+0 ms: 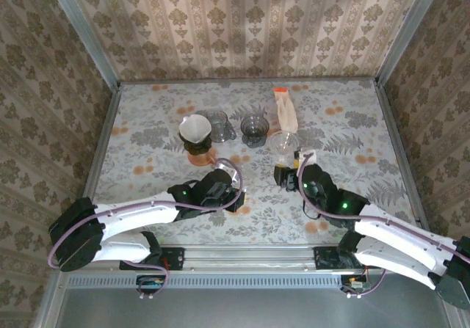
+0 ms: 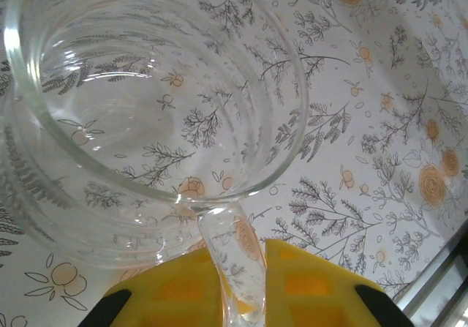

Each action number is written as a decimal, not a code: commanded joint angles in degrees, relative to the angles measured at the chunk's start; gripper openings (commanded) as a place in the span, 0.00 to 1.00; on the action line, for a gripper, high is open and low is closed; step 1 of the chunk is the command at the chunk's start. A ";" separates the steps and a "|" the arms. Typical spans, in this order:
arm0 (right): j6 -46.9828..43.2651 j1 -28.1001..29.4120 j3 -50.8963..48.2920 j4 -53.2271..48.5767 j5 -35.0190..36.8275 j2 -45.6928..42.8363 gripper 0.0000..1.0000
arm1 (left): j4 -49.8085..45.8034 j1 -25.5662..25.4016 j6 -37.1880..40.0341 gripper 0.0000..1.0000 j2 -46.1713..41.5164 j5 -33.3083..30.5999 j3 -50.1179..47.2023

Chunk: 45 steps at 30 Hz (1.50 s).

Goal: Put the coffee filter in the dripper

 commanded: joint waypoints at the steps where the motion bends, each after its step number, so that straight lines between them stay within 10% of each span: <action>1: 3.09 -2.53 6.51 -7.73 -2.70 5.16 0.65 | -1.68 -0.12 -1.50 0.18 -1.05 1.95 2.19; 16: 2.07 -6.73 22.13 -8.33 -9.18 27.60 0.66 | -1.83 0.06 -2.95 0.39 -3.56 3.79 1.16; 28: 11.19 -3.77 34.23 -6.17 -5.70 47.96 0.65 | -8.06 0.53 -3.46 0.64 -22.59 -8.24 -3.02; 32: 13.32 -3.90 37.58 -6.49 -1.68 52.72 0.65 | -10.08 0.77 -3.39 0.94 -29.24 -10.60 -4.30; 45: 13.78 -5.77 47.65 -10.60 2.61 63.06 0.59 | -11.16 1.07 -4.71 1.00 -33.74 -11.17 -7.65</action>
